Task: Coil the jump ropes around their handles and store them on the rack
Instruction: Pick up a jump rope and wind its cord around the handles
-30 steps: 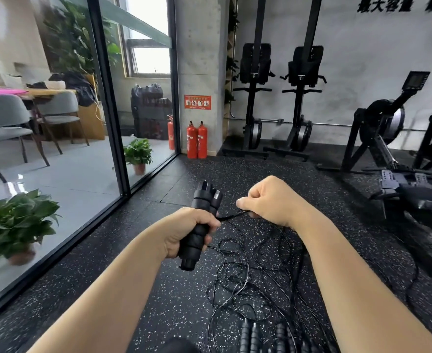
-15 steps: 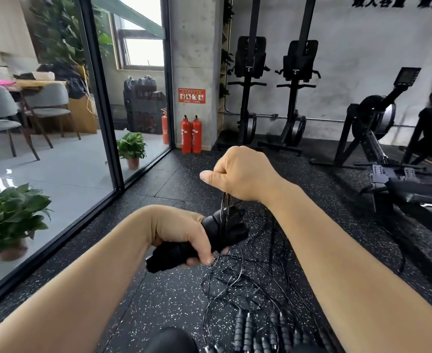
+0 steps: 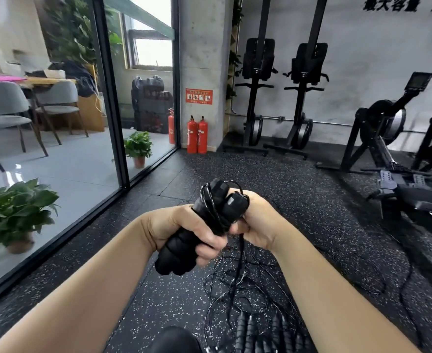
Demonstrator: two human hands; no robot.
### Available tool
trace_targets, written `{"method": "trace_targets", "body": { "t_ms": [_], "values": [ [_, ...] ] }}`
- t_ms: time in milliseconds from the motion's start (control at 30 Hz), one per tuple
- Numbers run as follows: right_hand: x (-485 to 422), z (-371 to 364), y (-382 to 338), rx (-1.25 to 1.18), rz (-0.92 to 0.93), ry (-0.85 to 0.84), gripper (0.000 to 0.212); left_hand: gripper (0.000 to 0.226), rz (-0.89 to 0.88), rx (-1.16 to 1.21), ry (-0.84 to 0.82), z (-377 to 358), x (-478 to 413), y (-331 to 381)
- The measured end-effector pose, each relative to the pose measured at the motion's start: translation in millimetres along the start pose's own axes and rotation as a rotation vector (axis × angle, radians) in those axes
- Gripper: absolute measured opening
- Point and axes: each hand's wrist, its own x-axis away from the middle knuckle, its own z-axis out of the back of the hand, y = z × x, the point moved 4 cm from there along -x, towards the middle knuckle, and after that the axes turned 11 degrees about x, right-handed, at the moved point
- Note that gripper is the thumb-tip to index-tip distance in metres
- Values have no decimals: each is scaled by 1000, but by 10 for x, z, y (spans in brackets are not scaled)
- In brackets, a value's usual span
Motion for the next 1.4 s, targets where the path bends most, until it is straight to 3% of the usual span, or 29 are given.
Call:
{"method": "trace_targets", "body": {
  "t_ms": [100, 233, 333, 567, 700, 800, 1067, 1167, 1300, 1400],
  "values": [
    [43, 65, 36, 85, 79, 119, 36, 43, -45, 100, -11, 126, 5, -73],
    [97, 93, 16, 143, 149, 126, 8, 41, -78, 162, 12, 247, -38, -138],
    [156, 88, -4, 307, 186, 168, 25, 38, -76, 170, 41, 307, -50, -175],
    [149, 71, -4, 245, 215, 254, 19, 44, -45, 207, 96, 330, -41, -155],
    [119, 57, 1, 258, 217, 256, 30, 41, -39, 216, 123, 342, -43, -148],
    [94, 66, 17, 269, 223, 261, 20, 47, -37, 194, 208, 352, -57, -138],
    [47, 118, 174, 331, 230, 352, 19, 50, -153, -61, 618, 483, -38, -26],
    [35, 95, 222, 326, 210, 370, 23, 47, -96, -130, 674, 479, 14, 17],
    [-5, 65, 316, 289, 183, 407, 23, 35, -3, -411, 820, 449, 83, 130],
    [-26, 34, 307, 238, 177, 430, 17, 46, -79, -649, 990, 447, 94, 190]
  ]
}}
